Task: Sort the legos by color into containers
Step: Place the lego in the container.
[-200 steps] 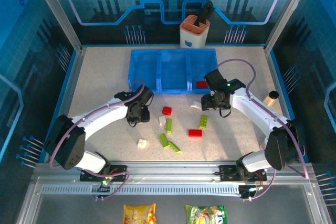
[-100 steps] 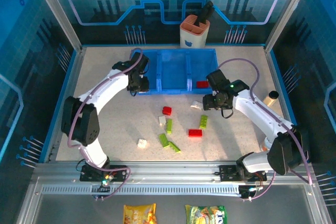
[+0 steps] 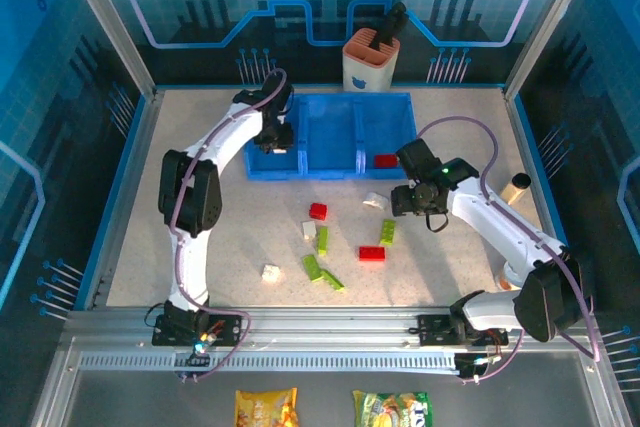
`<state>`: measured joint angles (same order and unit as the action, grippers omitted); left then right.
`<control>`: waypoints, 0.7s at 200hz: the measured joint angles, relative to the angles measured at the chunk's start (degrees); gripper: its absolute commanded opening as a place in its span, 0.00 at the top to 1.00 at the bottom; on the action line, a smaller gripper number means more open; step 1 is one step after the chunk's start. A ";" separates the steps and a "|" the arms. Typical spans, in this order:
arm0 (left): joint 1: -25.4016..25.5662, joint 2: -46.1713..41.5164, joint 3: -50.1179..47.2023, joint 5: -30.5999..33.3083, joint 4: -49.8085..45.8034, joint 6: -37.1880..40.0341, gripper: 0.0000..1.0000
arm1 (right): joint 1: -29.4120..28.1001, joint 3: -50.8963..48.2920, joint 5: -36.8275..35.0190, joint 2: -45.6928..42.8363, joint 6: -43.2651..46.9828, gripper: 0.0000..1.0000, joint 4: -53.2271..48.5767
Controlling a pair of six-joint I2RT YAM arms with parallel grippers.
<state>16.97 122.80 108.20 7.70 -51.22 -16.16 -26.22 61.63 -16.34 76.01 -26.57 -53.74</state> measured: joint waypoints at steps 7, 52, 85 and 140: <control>-0.04 1.07 0.76 0.02 -0.09 0.28 0.65 | 0.02 -0.15 0.00 -0.04 0.00 0.28 0.00; -1.01 6.43 3.19 0.26 -0.98 2.05 0.64 | 0.00 -0.48 0.00 -0.04 0.00 0.28 -0.07; -1.68 8.83 3.19 0.46 -0.98 2.86 0.64 | 0.00 -0.52 -0.02 -0.04 0.02 0.28 -0.07; -1.86 10.67 3.85 0.44 -0.94 3.23 0.60 | 0.00 -0.57 -0.15 -0.04 0.00 0.29 -0.09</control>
<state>15.11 133.47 112.05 8.14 -52.16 -12.93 -26.22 61.06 -16.49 75.96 -26.57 -53.82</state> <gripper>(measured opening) 0.390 0.715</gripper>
